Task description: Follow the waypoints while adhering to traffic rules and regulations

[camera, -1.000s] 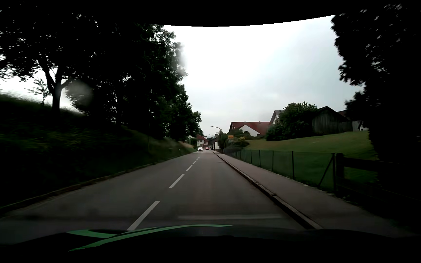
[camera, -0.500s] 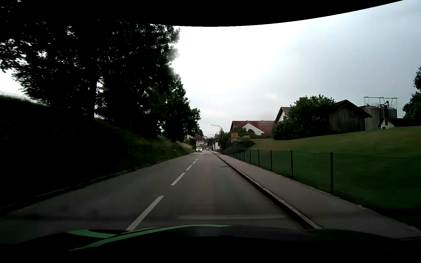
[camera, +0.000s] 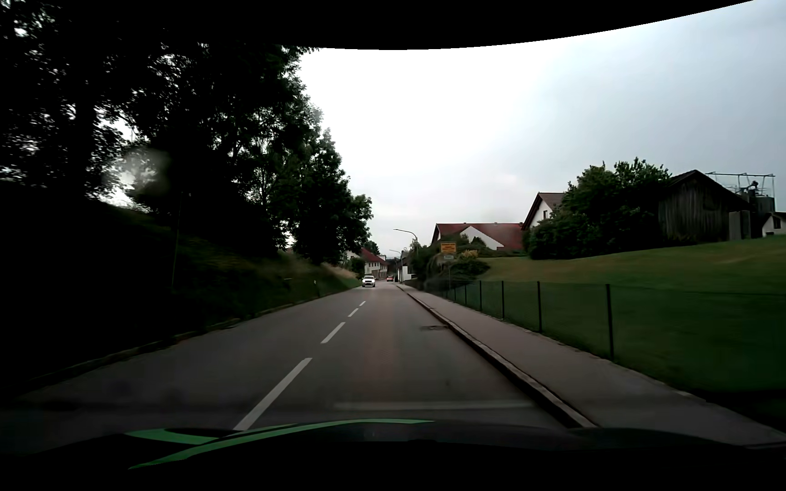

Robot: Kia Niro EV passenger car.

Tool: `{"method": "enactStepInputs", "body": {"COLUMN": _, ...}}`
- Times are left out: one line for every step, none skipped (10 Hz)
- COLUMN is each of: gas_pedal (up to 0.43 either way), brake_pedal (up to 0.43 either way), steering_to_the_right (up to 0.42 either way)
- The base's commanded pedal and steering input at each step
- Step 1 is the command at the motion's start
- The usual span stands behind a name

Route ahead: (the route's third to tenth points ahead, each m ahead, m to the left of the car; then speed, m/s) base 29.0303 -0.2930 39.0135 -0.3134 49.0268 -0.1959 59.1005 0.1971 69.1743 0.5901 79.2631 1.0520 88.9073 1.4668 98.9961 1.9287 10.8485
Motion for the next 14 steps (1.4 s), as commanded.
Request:
{"method": "enactStepInputs", "body": {"gas_pedal": 0.000, "brake_pedal": 0.000, "steering_to_the_right": 0.000}}
{"method": "enactStepInputs", "body": {"gas_pedal": 0.000, "brake_pedal": 0.000, "steering_to_the_right": 0.000}}
{"method": "enactStepInputs", "body": {"gas_pedal": 0.000, "brake_pedal": 0.000, "steering_to_the_right": 0.000}}
{"method": "enactStepInputs", "body": {"gas_pedal": 0.000, "brake_pedal": 0.000, "steering_to_the_right": 0.000}}
{"method": "enactStepInputs", "body": {"gas_pedal": 0.000, "brake_pedal": 0.000, "steering_to_the_right": 0.000}}
{"method": "enactStepInputs", "body": {"gas_pedal": 0.000, "brake_pedal": 0.000, "steering_to_the_right": 0.000}}
{"method": "enactStepInputs", "body": {"gas_pedal": 0.000, "brake_pedal": 0.000, "steering_to_the_right": 0.000}}
{"method": "enactStepInputs", "body": {"gas_pedal": 0.000, "brake_pedal": 0.000, "steering_to_the_right": -0.001}}
{"method": "enactStepInputs", "body": {"gas_pedal": 0.000, "brake_pedal": 0.000, "steering_to_the_right": -0.002}}
{"method": "enactStepInputs", "body": {"gas_pedal": 0.000, "brake_pedal": 0.000, "steering_to_the_right": -0.005}}
{"method": "enactStepInputs", "body": {"gas_pedal": 0.000, "brake_pedal": 0.000, "steering_to_the_right": -0.008}}
{"method": "enactStepInputs", "body": {"gas_pedal": 0.000, "brake_pedal": 0.000, "steering_to_the_right": -0.008}}
{"method": "enactStepInputs", "body": {"gas_pedal": 0.000, "brake_pedal": 0.000, "steering_to_the_right": -0.008}}
{"method": "enactStepInputs", "body": {"gas_pedal": 0.000, "brake_pedal": 0.000, "steering_to_the_right": -0.008}}
